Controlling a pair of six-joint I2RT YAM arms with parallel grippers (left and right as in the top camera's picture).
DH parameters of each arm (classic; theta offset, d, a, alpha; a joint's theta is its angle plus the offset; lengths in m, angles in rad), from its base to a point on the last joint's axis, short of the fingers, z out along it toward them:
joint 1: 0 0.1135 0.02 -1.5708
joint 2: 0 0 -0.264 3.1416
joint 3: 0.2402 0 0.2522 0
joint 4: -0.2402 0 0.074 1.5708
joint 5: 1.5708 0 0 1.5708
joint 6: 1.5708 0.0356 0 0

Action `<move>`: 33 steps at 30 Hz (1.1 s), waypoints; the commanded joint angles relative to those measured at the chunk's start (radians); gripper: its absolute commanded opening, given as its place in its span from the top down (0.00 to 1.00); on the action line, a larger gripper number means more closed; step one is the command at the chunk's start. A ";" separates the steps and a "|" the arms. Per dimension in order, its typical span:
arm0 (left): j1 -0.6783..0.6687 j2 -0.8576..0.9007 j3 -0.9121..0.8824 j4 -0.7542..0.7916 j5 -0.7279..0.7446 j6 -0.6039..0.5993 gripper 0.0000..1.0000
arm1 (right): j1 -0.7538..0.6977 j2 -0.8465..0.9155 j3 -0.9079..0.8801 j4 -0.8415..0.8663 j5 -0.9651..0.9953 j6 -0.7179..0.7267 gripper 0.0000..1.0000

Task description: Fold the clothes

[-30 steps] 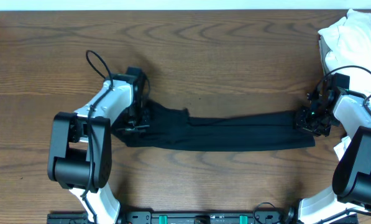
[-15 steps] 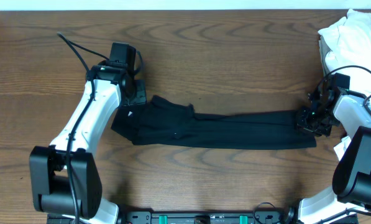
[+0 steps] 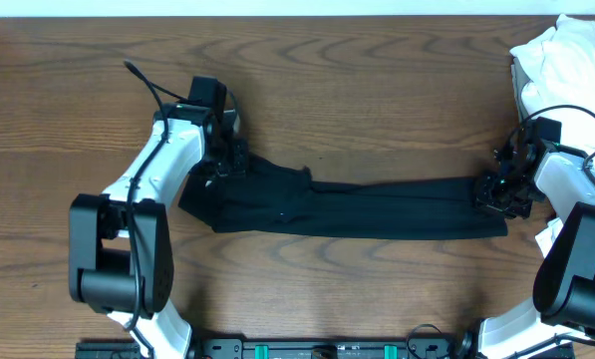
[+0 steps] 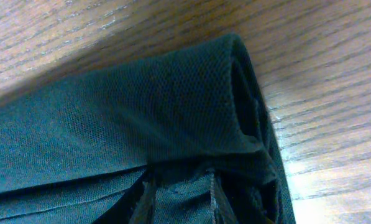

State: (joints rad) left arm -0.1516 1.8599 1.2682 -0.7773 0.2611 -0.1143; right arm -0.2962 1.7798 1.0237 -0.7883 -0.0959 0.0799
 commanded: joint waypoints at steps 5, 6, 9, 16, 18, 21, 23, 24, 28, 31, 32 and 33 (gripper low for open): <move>0.003 0.017 -0.009 0.001 0.063 0.044 0.56 | -0.013 0.007 -0.009 0.003 0.055 0.013 0.71; 0.003 0.017 -0.010 0.001 0.064 0.048 0.57 | -0.013 0.007 -0.009 0.003 0.055 0.013 0.71; 0.003 0.017 -0.011 -0.006 0.069 0.055 0.66 | -0.013 0.007 -0.009 0.003 0.055 0.013 0.71; 0.002 0.017 -0.011 -0.006 0.072 0.055 0.74 | -0.013 0.007 -0.009 0.003 0.055 0.013 0.71; 0.002 0.017 -0.011 -0.006 0.071 0.055 0.76 | -0.013 0.007 -0.009 0.003 0.055 0.013 0.71; 0.002 0.017 -0.011 -0.003 0.071 0.055 0.71 | -0.013 0.007 -0.009 0.003 0.055 0.013 0.72; 0.002 0.017 -0.011 -0.002 0.071 0.054 0.62 | -0.013 0.007 -0.009 0.003 0.055 0.013 0.72; 0.002 0.017 -0.011 -0.002 0.071 0.054 0.62 | -0.013 0.007 -0.009 0.003 0.055 0.013 0.72; 0.002 0.018 -0.025 -0.002 0.071 0.054 0.62 | -0.013 0.007 -0.009 0.003 0.055 0.013 0.71; 0.002 0.022 -0.033 0.002 0.071 0.055 0.64 | -0.013 0.007 -0.009 0.003 0.055 0.013 0.72; 0.002 0.022 -0.034 0.004 0.071 0.055 0.68 | -0.013 0.007 -0.009 0.003 0.055 0.013 0.71; 0.002 0.022 -0.034 0.006 0.071 0.055 0.73 | -0.013 0.007 -0.009 0.003 0.055 0.013 0.71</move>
State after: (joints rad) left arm -0.1516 1.8668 1.2484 -0.7757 0.3191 -0.0723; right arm -0.2962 1.7798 1.0237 -0.7879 -0.0929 0.0803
